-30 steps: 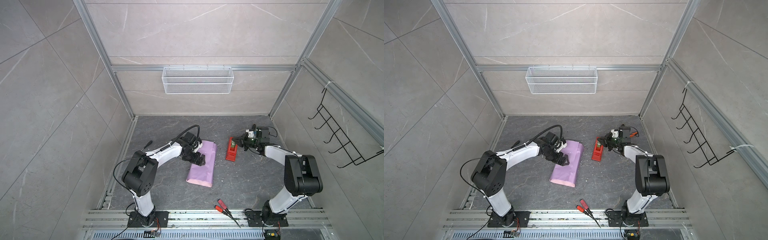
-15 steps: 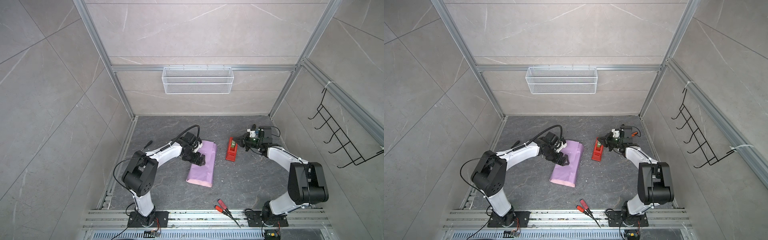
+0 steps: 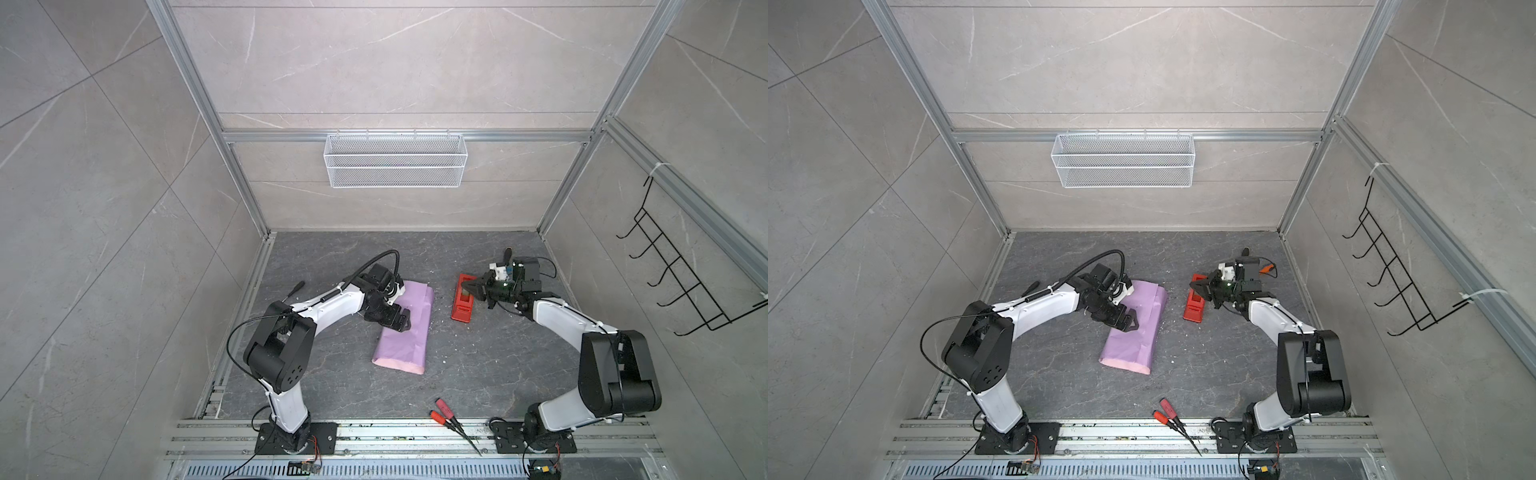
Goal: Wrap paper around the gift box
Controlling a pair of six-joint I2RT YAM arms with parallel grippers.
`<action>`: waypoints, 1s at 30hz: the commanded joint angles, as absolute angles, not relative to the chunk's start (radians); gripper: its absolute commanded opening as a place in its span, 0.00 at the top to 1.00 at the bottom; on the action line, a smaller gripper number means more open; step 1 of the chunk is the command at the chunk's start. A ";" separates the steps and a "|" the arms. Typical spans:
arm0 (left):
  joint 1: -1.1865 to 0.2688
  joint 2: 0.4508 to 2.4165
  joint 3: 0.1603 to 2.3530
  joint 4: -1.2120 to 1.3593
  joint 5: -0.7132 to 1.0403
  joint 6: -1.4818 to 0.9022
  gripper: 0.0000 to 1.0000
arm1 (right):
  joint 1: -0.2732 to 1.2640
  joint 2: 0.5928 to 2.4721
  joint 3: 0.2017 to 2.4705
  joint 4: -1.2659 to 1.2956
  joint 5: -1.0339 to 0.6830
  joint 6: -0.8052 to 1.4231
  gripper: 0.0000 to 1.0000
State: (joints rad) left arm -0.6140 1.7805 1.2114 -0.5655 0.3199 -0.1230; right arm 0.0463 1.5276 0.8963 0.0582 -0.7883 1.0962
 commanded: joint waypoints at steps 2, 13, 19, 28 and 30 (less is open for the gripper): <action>-0.628 1.809 1.185 -0.575 0.242 -0.118 0.03 | 0.050 1.506 0.957 0.000 -0.803 1.035 1.00; -0.627 1.810 1.184 -0.571 0.243 -0.120 0.03 | 0.083 1.410 0.743 -0.002 -0.787 1.012 1.00; -0.627 1.815 1.186 -0.570 0.244 -0.119 0.03 | 0.091 1.391 0.623 -0.017 -0.774 0.972 1.00; -0.627 1.818 1.184 -0.569 0.242 -0.117 0.03 | 0.091 1.448 0.537 0.035 -0.764 0.953 1.00; -0.627 1.819 1.184 -0.569 0.243 -0.118 0.03 | 0.092 1.458 0.539 0.027 -0.757 0.941 1.00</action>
